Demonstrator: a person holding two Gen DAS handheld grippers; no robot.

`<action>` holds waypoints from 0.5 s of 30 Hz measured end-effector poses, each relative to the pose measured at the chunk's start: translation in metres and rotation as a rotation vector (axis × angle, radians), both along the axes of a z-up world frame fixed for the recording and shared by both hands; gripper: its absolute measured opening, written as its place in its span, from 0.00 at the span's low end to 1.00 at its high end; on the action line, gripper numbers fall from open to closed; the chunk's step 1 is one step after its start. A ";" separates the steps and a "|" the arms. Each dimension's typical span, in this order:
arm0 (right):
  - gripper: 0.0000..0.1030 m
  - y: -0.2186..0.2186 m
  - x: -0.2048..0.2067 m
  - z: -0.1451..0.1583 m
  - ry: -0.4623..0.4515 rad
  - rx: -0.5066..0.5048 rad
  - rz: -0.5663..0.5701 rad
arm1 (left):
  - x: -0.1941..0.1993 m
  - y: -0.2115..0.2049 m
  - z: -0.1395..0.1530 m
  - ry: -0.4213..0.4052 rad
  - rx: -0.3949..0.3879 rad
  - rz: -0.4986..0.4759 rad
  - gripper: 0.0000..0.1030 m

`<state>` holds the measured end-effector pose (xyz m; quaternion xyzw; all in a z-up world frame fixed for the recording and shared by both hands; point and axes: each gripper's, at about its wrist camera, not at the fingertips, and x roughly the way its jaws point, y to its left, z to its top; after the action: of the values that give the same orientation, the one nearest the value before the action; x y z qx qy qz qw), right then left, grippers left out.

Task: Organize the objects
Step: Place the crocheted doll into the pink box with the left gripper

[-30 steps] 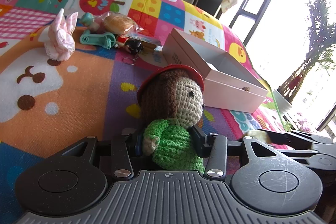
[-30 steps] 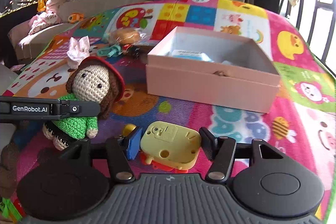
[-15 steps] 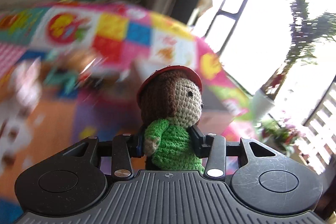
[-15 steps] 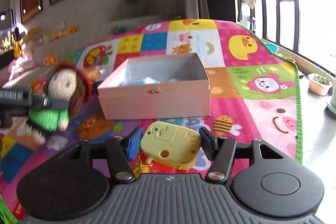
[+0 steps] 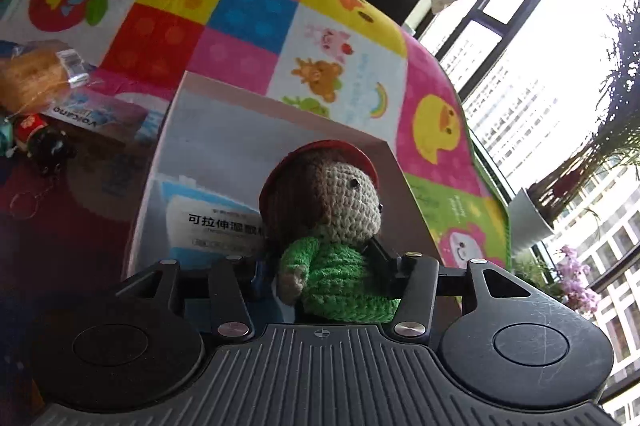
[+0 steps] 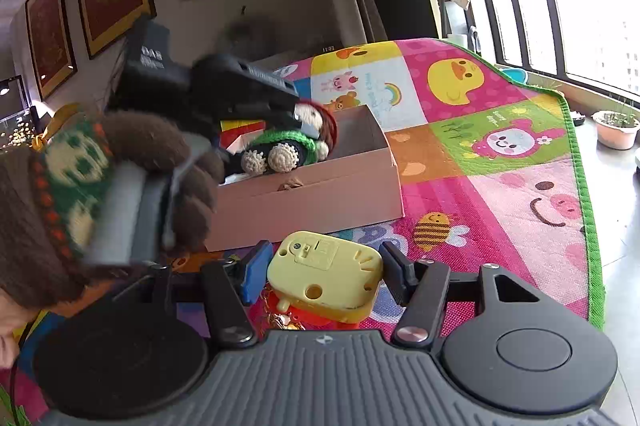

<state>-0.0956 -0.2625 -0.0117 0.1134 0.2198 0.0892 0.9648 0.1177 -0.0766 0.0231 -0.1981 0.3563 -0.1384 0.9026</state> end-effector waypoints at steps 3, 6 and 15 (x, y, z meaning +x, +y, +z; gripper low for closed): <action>0.57 0.001 -0.001 0.000 -0.005 -0.005 0.002 | -0.009 -0.003 0.015 -0.057 0.175 0.018 0.57; 0.57 0.002 0.000 0.000 -0.006 -0.011 0.001 | -0.012 -0.005 0.024 -0.105 0.305 0.056 0.59; 0.57 0.005 -0.001 -0.001 -0.006 -0.032 -0.004 | 0.019 -0.013 0.017 -0.049 0.280 -0.115 0.64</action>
<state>-0.0966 -0.2578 -0.0127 0.0979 0.2182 0.0840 0.9673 0.1362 -0.0899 0.0397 -0.0462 0.3609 -0.1437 0.9203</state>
